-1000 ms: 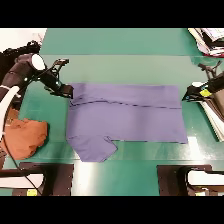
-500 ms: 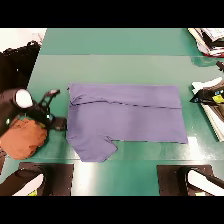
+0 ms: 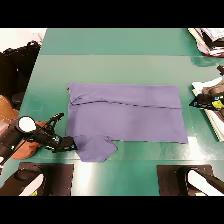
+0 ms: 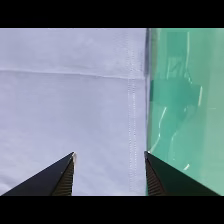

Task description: Fold the shirts.

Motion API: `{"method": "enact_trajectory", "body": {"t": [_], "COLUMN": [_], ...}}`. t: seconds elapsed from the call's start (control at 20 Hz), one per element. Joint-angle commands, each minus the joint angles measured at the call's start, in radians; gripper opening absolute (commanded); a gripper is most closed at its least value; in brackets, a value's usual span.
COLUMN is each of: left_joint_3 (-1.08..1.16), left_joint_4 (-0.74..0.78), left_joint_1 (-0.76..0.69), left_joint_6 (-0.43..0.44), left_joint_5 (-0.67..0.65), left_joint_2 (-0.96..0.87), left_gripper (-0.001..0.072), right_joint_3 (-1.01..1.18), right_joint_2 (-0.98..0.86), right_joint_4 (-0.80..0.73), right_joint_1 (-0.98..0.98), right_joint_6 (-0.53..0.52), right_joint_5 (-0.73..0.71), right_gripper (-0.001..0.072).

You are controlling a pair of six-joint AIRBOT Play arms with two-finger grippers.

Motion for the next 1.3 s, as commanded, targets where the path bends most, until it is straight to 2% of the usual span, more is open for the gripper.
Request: {"method": "enact_trajectory", "body": {"t": [0.0,0.4,0.45,0.5,0.7,0.9,1.05,1.25], "left_joint_3": [-0.056,-0.146,-0.143,-0.135,-0.039,0.072,0.100,0.099], "left_joint_4": [-0.087,-0.162,-0.180,-0.197,-0.208,-0.206,-0.204,-0.197], "left_joint_1": [0.000,0.000,0.000,0.000,0.000,0.000,0.000,0.000], "left_joint_6": [-0.001,-0.002,-0.001,0.006,0.038,0.079,0.097,0.105], "left_joint_5": [0.069,0.170,0.184,0.198,0.190,0.187,0.204,0.222], "left_joint_2": [0.005,0.005,0.005,0.005,0.006,0.006,0.005,0.005], "left_gripper": [0.0478,0.0474,0.0226,0.0038,0.0023,0.0023,0.0023,0.0023], "right_joint_3": [-0.003,-0.003,-0.003,-0.003,-0.020,-0.197,-0.346,-0.446], "right_joint_2": [0.003,0.003,0.004,0.004,0.010,0.080,0.070,-0.006], "right_joint_4": [0.042,0.059,0.055,0.047,0.042,-0.111,-0.077,0.028], "right_joint_1": [0.000,0.000,-0.001,-0.004,-0.088,-0.222,-0.307,-0.318], "right_joint_6": [0.000,0.000,0.000,0.000,-0.001,0.000,0.000,0.012], "right_joint_5": [-0.009,0.014,0.031,0.048,0.138,0.156,0.147,0.058], "right_gripper": [0.0504,0.0498,0.0498,0.0498,0.0498,0.0508,0.0506,0.0496]}}
